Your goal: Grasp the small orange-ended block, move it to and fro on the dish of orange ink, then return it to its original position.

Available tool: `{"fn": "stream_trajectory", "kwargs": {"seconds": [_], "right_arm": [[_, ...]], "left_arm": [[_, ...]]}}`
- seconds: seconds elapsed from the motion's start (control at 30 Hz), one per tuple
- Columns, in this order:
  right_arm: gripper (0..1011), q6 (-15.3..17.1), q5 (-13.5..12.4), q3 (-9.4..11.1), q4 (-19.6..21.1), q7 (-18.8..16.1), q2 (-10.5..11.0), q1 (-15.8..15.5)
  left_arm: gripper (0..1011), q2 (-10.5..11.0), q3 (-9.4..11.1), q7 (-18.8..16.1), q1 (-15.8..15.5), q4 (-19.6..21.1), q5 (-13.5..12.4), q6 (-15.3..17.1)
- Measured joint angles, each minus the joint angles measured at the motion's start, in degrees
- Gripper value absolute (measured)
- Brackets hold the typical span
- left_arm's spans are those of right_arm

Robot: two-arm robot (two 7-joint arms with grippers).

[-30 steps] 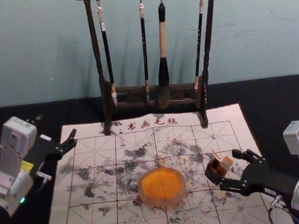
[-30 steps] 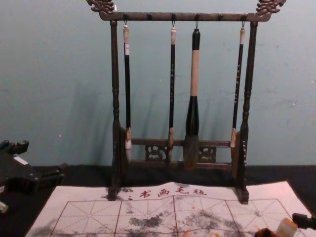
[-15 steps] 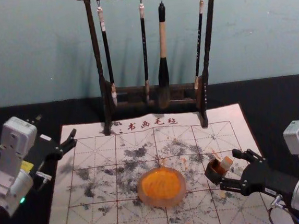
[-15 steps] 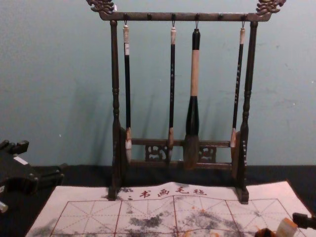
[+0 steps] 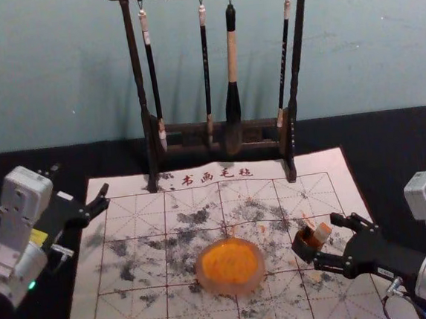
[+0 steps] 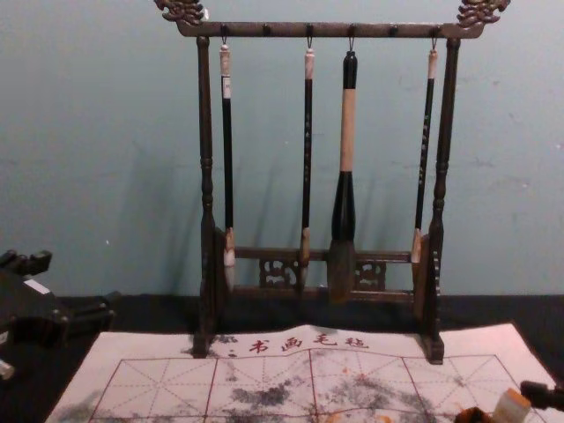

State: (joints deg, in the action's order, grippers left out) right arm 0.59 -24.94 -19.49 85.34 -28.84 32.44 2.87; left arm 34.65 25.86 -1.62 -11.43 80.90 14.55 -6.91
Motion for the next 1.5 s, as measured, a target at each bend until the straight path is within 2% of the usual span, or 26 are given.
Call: {"fn": "stream_trajectory", "kwargs": {"seconds": [0.17,0.2,0.27,0.3,0.43,0.5,0.57,0.6,0.9,0.93,0.97,1.5], "right_arm": [[860,0.0,0.0,0.0,0.0,0.0,0.0,0.0],[811,0.0,0.0,0.0,0.0,0.0,0.0,0.0],[774,0.0,0.0,0.0,0.0,0.0,0.0,0.0],[716,0.0,0.0,0.0,0.0,0.0,0.0,0.0],[638,0.0,-0.1,0.0,0.0,0.0,0.0,0.0],[533,0.0,-0.1,0.0,0.0,0.0,0.0,0.0],[492,0.0,-0.1,0.0,0.0,0.0,0.0,0.0],[432,0.0,-0.1,0.0,0.0,0.0,0.0,0.0],[161,0.0,-0.1,0.0,0.0,0.0,0.0,0.0],[161,0.0,-0.1,0.0,0.0,0.0,0.0,0.0],[110,0.0,-0.1,0.0,0.0,0.0,0.0,0.0],[106,0.0,-0.1,0.0,0.0,0.0,0.0,0.0]], "left_arm": [[1001,0.0,0.0,0.0,0.0,0.0,0.0,0.0],[1001,0.0,0.0,0.0,0.0,0.0,0.0,0.0],[1001,0.0,0.0,0.0,0.0,0.0,0.0,0.0],[1001,0.0,0.0,0.0,0.0,0.0,0.0,0.0],[1001,0.0,0.0,0.0,0.0,0.0,0.0,0.0],[1001,0.0,0.0,0.0,0.0,0.0,0.0,0.0],[1001,0.0,0.0,0.0,0.0,0.0,0.0,0.0],[1001,0.0,0.0,0.0,0.0,0.0,0.0,0.0],[1001,0.0,0.0,0.0,0.0,0.0,0.0,0.0],[1001,0.0,0.0,0.0,0.0,0.0,0.0,0.0],[1001,0.0,0.0,0.0,0.0,0.0,0.0,0.0],[1001,0.0,0.0,0.0,0.0,0.0,0.0,0.0]]}}
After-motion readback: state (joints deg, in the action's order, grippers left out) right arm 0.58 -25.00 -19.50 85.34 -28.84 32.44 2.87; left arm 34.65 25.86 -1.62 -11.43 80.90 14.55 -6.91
